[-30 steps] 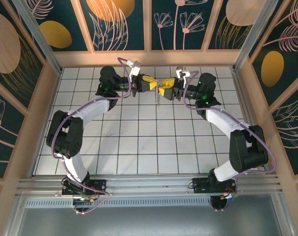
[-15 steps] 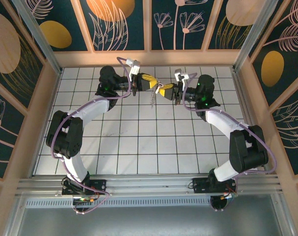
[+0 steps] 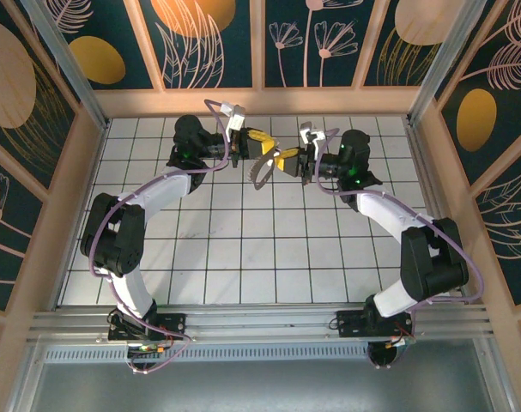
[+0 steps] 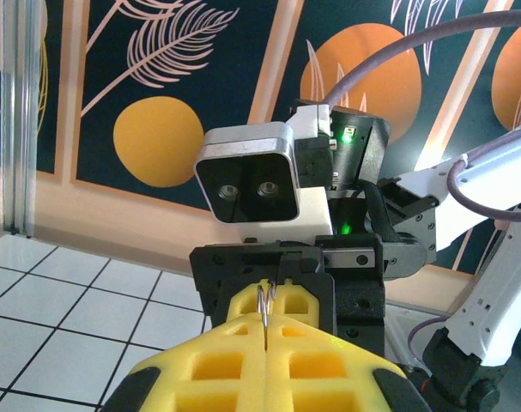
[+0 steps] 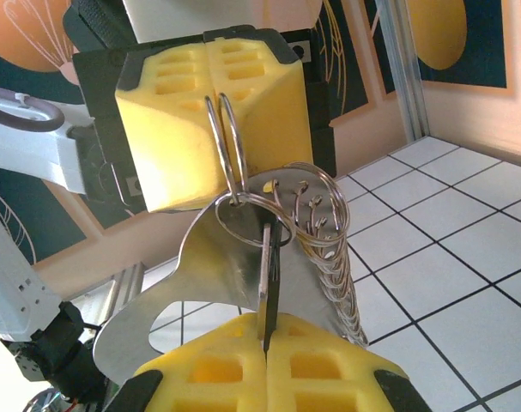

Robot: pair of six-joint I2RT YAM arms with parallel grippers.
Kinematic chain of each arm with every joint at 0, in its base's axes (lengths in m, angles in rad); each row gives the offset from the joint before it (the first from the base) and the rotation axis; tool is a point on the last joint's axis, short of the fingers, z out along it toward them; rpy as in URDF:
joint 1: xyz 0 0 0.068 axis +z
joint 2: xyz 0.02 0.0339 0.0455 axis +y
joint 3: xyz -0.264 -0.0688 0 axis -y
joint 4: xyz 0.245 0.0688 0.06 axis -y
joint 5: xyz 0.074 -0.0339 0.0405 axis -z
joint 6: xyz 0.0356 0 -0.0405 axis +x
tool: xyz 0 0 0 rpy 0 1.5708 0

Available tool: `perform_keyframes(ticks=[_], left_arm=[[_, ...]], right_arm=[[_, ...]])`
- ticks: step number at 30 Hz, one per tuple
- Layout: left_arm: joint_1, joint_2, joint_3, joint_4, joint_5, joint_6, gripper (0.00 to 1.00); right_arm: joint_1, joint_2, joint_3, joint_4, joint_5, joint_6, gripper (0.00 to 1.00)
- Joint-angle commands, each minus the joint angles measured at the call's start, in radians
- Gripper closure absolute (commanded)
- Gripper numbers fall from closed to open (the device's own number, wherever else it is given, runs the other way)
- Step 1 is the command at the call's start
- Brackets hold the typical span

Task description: Put the keys on the keyring

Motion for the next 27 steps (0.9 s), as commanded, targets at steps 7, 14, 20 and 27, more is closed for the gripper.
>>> perform_keyframes(ticks=[7,14,20,27], left_arm=[[-0.007,-0.031,0.005,0.071,0.002,-0.021,1.0],[-0.007,-0.032,0.002,0.084,0.001,-0.031,1.0],[-0.007,-0.03,0.001,0.11,0.0,-0.048,1.0],[-0.009,-0.011,-0.015,0.251,-0.013,-0.161,1.0]], right_arm=[[0.022,0.007,0.045,-0.094,-0.053,-0.081,1.0],[-0.026,-0.069,-0.018,-0.069,0.006,-0.054,0.64],[-0.081,-0.182,-0.113,-0.021,0.055,-0.014,0.62],[-0.096,-0.257,-0.175,0.217,0.209,0.19,0.56]])
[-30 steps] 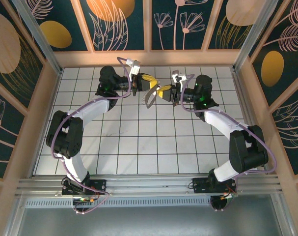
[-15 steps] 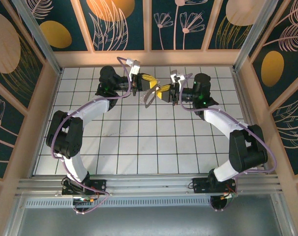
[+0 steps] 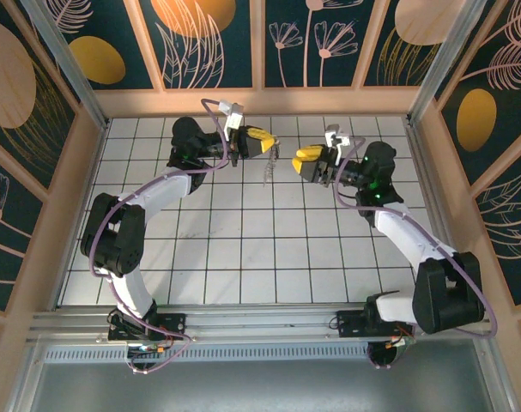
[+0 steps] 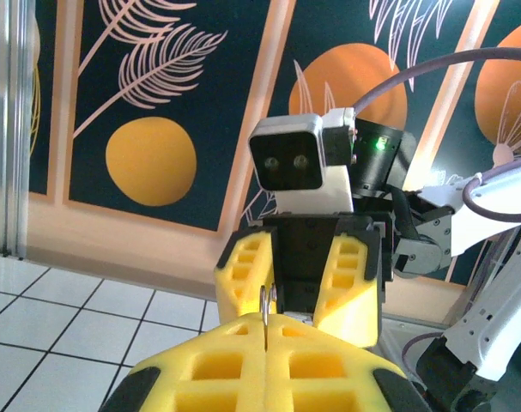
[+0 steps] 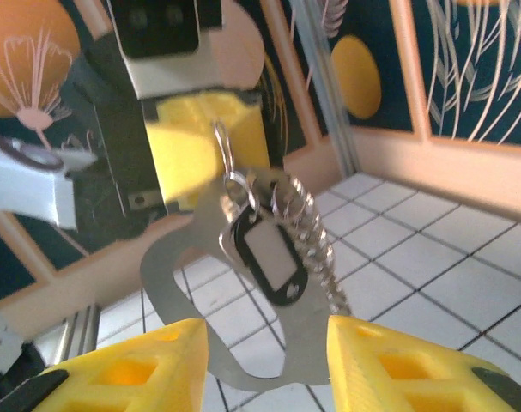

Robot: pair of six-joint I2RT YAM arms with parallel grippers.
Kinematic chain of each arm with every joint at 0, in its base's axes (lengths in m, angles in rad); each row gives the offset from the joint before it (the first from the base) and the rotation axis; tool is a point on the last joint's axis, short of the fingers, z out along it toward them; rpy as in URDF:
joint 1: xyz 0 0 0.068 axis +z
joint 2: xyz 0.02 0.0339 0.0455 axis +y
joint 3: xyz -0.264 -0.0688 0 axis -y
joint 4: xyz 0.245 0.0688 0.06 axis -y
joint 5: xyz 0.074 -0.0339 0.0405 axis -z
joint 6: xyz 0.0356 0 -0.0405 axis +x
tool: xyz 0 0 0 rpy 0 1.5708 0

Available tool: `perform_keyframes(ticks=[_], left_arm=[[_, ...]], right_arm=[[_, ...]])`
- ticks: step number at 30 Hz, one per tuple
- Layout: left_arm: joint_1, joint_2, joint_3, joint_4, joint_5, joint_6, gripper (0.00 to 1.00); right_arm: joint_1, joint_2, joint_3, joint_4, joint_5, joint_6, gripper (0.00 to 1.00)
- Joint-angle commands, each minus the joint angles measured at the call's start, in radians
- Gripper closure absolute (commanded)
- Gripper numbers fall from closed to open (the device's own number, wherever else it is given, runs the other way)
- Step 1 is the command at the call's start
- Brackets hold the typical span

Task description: Put the keys on the keyring

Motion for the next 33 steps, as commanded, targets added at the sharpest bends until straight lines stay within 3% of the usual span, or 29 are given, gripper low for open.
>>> perform_keyframes(ticks=[1,8,13,18,29,33], left_arm=[[-0.007,-0.009,-0.011,0.155,-0.02,-0.096,1.0],[-0.009,0.022,-0.039,0.323,-0.108,-0.275,1.0],[-0.013,0.035,-0.054,0.411,-0.138,-0.372,1.0],[-0.018,0.033,-0.061,0.411,-0.155,-0.384,1.0],[-0.025,0.038,-0.061,0.414,-0.159,-0.394,1.0],[-0.025,0.042,-0.059,0.415,-0.161,-0.395,1.0]], right_arm=[[-0.002,-0.029,-0.031,0.219,0.119,0.156,0.55],[0.031,0.013,-0.036,0.412,0.265,0.348,0.5],[0.055,0.076,-0.002,0.47,0.245,0.385,0.5],[0.088,0.13,0.019,0.553,0.189,0.41,0.5],[0.129,0.187,0.064,0.556,0.165,0.399,0.51],[0.137,0.19,0.065,0.552,0.151,0.392,0.61]])
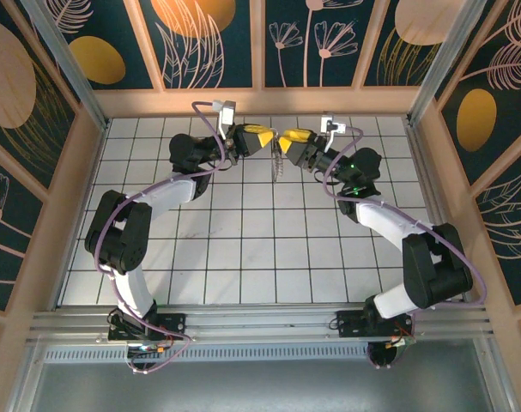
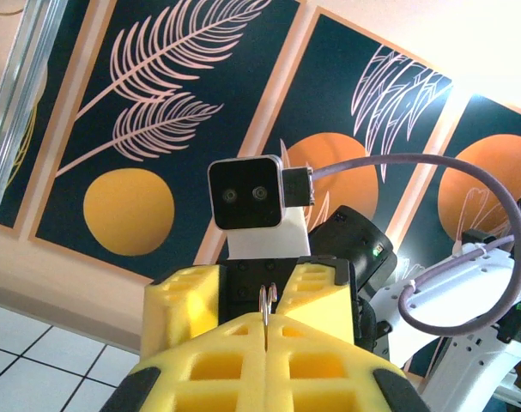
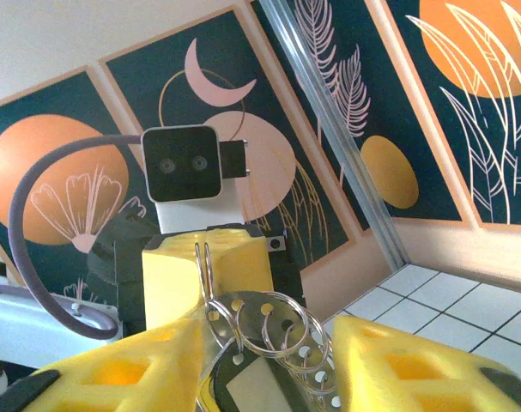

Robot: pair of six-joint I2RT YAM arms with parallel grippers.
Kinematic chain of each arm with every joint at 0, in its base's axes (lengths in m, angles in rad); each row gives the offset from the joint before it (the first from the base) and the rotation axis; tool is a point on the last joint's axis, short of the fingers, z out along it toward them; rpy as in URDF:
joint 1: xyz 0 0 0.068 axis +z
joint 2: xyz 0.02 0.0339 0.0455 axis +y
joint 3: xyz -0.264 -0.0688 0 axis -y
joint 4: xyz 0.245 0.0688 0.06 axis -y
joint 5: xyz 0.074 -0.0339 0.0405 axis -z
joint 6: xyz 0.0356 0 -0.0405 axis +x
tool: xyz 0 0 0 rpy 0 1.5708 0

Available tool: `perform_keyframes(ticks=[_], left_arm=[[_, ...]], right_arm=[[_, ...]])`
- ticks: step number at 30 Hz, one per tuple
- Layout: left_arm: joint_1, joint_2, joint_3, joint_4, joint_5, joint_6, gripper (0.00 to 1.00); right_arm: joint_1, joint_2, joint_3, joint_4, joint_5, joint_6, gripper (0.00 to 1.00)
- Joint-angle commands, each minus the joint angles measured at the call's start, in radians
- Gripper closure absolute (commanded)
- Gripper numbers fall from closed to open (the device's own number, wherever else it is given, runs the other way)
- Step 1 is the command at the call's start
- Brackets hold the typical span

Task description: Put the keys on the keyring

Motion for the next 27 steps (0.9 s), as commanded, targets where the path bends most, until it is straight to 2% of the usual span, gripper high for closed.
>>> perform_keyframes(ticks=[1,7,13,27], left_arm=[[-0.003,0.009,0.002,0.063,-0.022,-0.019,1.0],[-0.003,0.014,0.005,0.063,-0.026,-0.02,1.0],[-0.003,0.017,0.011,0.063,-0.028,-0.022,1.0],[-0.004,0.03,0.031,0.072,-0.029,-0.034,1.0]], right_arm=[[0.014,0.009,0.031,0.061,-0.038,0.005,0.65],[0.019,0.011,0.029,0.05,-0.051,-0.005,0.86],[0.025,0.013,0.04,0.016,-0.071,-0.028,1.0],[0.04,0.024,0.095,-0.192,-0.109,-0.137,1.0]])
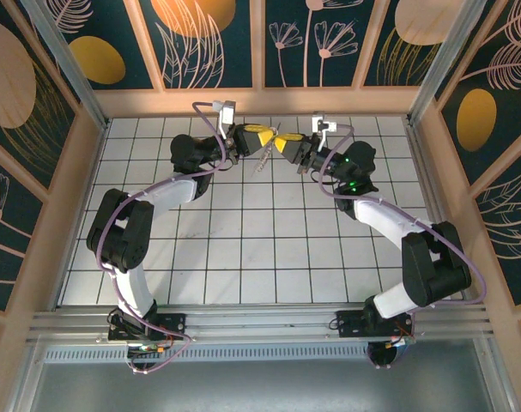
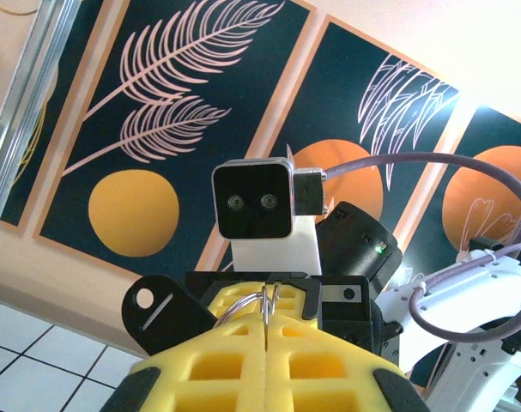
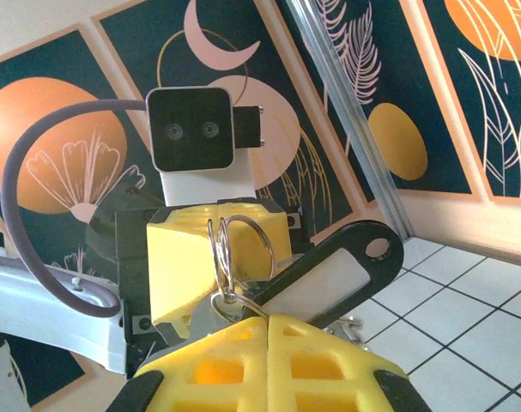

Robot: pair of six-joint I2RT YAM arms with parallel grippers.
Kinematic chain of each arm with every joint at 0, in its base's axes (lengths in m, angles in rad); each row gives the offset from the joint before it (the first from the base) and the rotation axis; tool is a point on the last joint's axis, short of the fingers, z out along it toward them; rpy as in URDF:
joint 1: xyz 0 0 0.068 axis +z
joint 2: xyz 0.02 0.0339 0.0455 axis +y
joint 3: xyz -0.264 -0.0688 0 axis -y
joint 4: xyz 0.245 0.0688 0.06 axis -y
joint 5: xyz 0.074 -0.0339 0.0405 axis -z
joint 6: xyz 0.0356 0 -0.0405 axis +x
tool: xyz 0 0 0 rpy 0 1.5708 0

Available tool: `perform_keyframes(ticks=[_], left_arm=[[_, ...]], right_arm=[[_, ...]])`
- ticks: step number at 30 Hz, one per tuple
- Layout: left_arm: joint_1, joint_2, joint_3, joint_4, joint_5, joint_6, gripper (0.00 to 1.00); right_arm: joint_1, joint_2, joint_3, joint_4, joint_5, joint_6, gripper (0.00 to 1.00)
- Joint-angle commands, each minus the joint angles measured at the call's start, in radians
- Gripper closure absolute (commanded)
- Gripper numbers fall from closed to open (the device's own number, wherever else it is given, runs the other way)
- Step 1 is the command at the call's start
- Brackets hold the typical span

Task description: Put the keys on the keyring

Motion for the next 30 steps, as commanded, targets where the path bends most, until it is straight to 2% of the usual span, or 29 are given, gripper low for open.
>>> perform_keyframes(ticks=[1,5,8,11,15,19,23,30], left_arm=[[-0.006,0.013,0.032,0.056,-0.009,-0.014,1.0],[-0.006,0.013,0.031,0.055,-0.009,-0.014,1.0],[-0.006,0.014,0.031,0.052,-0.01,-0.014,1.0],[-0.006,0.012,0.031,0.046,-0.012,-0.009,1.0],[-0.006,0.014,0.031,0.047,-0.013,-0.01,1.0],[-0.007,0.013,0.031,0.047,-0.015,-0.011,1.0],[-0.009,0.013,0.031,0.047,-0.016,-0.013,1.0],[-0.012,0.009,0.026,0.045,-0.016,-0.011,1.0]], right_arm=[[0.019,0.007,0.042,-0.069,-0.06,-0.057,1.0],[0.015,-0.02,0.038,-0.124,-0.047,-0.098,1.0],[0.0,-0.056,0.015,-0.154,-0.031,-0.116,0.8],[-0.027,-0.109,-0.024,-0.159,-0.015,-0.119,0.71],[-0.057,-0.178,-0.071,-0.157,0.019,-0.115,0.69],[-0.061,-0.215,-0.09,-0.117,0.054,-0.095,0.61],[-0.051,-0.203,-0.083,-0.044,0.063,-0.062,0.48],[-0.028,-0.127,-0.039,0.044,0.065,-0.023,0.45]])
